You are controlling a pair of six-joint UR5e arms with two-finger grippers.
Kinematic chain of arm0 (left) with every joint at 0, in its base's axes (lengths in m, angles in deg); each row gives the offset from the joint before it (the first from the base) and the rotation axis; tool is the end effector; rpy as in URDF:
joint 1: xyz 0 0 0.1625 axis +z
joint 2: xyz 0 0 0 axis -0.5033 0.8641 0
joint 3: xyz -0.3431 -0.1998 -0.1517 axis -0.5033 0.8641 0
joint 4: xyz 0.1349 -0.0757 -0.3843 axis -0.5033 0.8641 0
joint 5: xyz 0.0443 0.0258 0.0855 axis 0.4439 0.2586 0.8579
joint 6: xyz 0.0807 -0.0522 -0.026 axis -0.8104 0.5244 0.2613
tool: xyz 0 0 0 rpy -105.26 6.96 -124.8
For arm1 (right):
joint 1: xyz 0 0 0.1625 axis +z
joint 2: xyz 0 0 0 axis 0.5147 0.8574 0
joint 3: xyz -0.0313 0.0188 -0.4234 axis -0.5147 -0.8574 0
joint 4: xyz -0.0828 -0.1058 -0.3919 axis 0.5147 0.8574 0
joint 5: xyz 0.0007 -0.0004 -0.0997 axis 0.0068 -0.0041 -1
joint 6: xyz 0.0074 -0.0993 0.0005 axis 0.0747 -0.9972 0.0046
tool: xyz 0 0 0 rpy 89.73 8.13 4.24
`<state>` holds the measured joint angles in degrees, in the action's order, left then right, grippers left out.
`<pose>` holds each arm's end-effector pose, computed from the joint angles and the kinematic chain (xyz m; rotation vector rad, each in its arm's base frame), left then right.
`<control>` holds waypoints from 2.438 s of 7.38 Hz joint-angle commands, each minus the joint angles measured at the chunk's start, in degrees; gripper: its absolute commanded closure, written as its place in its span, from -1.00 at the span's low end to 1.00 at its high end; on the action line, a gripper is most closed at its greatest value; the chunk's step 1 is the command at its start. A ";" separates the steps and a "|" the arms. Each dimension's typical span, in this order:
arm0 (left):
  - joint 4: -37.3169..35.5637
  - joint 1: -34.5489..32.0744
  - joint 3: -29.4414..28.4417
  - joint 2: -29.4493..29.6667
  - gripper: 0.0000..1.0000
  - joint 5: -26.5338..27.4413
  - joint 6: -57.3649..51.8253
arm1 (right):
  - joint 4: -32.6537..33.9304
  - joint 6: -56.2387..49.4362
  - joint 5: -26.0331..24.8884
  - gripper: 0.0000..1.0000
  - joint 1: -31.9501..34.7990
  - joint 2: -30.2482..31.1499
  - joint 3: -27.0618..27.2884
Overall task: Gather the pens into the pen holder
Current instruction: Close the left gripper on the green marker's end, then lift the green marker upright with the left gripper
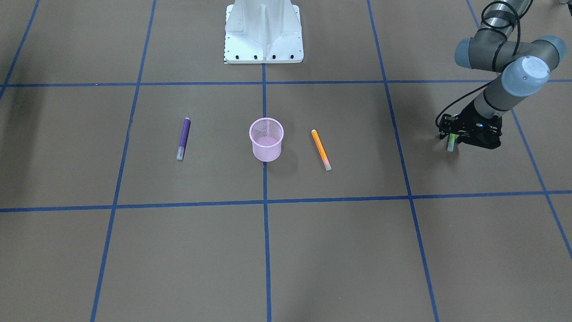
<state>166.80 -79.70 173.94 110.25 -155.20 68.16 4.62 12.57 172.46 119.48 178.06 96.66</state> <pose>0.2762 -0.4412 0.5862 0.0756 0.7966 0.2813 0.0479 -0.4738 0.6043 0.0329 -0.8260 0.0104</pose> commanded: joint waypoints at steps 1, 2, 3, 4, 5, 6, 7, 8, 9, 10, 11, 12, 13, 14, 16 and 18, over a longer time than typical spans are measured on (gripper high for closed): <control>0.00 -0.09 0.56 -0.91 0.74 0.09 -0.01 | 0.01 0.06 0.00 -1.00 0.00 0.00 0.06; 0.09 -0.09 2.30 -2.75 1.00 0.26 -0.01 | 0.01 0.06 0.00 -1.00 0.00 0.00 0.06; 0.09 -0.09 2.84 -3.29 1.00 0.26 -0.01 | -0.08 -0.03 0.00 -1.00 0.00 0.00 -0.03; 0.00 -0.09 3.72 -3.29 1.00 0.26 0.25 | 0.00 0.06 -0.09 -1.00 0.00 -0.09 -0.03; 0.00 -0.44 7.03 -3.55 1.00 0.35 0.43 | 0.01 -0.11 -0.09 -1.00 0.00 -0.17 -0.03; -0.17 -0.70 10.11 -3.38 1.00 0.44 0.60 | -0.08 -0.55 -0.35 -1.00 0.00 -0.26 -0.03; -0.26 -0.79 12.06 -2.25 1.00 0.61 2.26 | -0.08 -0.90 -0.18 -1.00 0.00 -0.18 -0.81; -0.26 -1.31 12.68 0.46 1.00 0.62 7.23 | -0.95 -2.39 -0.26 -1.00 0.00 0.35 -1.69; -0.26 -2.10 12.69 4.05 1.00 0.62 9.46 | -3.66 -7.10 -0.18 -1.00 0.00 0.70 -5.09; -0.18 -2.81 13.82 6.53 1.00 0.79 10.35 | -5.60 -8.71 -0.17 -1.00 0.00 0.62 -8.17; 0.09 -2.81 16.44 7.51 1.00 2.44 10.18 | -6.58 -8.55 -0.17 -1.00 0.00 0.35 -9.94; 0.09 -2.73 18.65 9.34 1.00 3.50 9.57 | -6.59 -8.55 -0.17 -1.00 0.00 0.35 -9.96; 0.35 -2.64 18.84 12.67 1.00 3.60 9.57 | -6.50 -8.47 -0.17 -0.99 0.00 0.44 -9.96; 0.79 -2.64 18.84 16.10 1.00 3.69 9.57 | -6.50 -8.12 -0.44 -0.98 -0.09 0.44 -10.66; 4.81 -2.03 18.32 19.81 1.00 10.59 10.27 | -6.59 -8.55 -0.61 -1.00 0.00 1.66 -11.19; 7.65 -0.44 16.56 22.18 1.00 11.34 10.27 | -11.72 -8.73 -1.22 -0.99 0.00 4.20 -13.12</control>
<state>172.98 -80.83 191.44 130.70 -144.84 78.34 -3.16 3.92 171.70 119.48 180.36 84.76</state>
